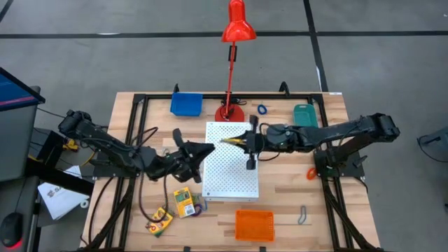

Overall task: Pick & Place Office Desk Supplies
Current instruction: Put the yellow crayon box into the green bin

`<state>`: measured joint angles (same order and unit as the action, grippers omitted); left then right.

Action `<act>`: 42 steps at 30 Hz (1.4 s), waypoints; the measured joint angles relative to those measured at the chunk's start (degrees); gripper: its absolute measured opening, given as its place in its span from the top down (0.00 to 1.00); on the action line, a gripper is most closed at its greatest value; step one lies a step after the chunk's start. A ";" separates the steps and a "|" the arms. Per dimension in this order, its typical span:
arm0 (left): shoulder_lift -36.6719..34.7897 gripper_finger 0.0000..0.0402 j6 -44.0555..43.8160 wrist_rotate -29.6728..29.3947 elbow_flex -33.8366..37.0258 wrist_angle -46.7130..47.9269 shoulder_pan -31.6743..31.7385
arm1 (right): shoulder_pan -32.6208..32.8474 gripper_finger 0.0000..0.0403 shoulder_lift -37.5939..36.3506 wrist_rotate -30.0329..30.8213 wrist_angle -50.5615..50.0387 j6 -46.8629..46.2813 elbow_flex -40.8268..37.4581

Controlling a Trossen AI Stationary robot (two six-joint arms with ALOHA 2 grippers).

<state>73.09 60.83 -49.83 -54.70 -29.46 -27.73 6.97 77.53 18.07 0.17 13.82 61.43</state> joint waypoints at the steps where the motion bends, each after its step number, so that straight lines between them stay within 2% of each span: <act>1: -0.83 0.89 -0.51 -0.60 0.62 0.73 -0.56 | -0.13 0.92 -1.12 0.76 -1.64 -0.57 0.00; 5: -4.13 0.88 -3.57 -1.23 4.19 1.64 -2.77 | -0.55 0.90 -5.76 5.74 -8.25 -4.12 0.00; 11: -8.97 0.89 -8.66 -1.22 9.85 1.56 -4.82 | -2.57 0.93 -12.39 17.80 -19.34 -12.79 0.00; 16: -11.36 0.91 -11.66 -1.22 12.86 1.26 -5.52 | -7.98 0.92 -16.96 25.56 -32.00 -26.77 0.00; 21: -11.77 0.92 -12.29 -1.22 14.36 1.07 -6.47 | -17.18 0.90 -17.77 25.57 -47.33 -37.42 0.00; 24: -11.75 0.92 -12.88 -1.21 14.45 0.98 -7.14 | -22.56 0.92 -16.37 25.43 -51.83 -39.89 0.00; 27: -11.75 0.92 -12.85 -1.17 14.43 0.13 -7.34 | -28.57 0.93 -14.06 23.25 -53.62 -40.87 0.00; 30: -11.75 0.92 -12.92 -1.17 14.43 -0.22 -7.34 | -35.71 0.91 -10.25 17.18 -56.74 -41.35 0.00; 35: -11.75 0.93 -13.27 -1.15 14.43 -0.16 -7.34 | -44.45 0.91 -2.67 16.73 -60.80 -40.53 0.00; 42: -11.75 0.92 -15.38 -1.15 14.43 0.84 -7.65 | -51.62 0.91 6.01 14.59 -63.68 -42.07 0.00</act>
<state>61.34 45.45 -50.97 -40.27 -28.62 -35.38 -44.65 83.53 32.67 -63.51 -28.25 61.43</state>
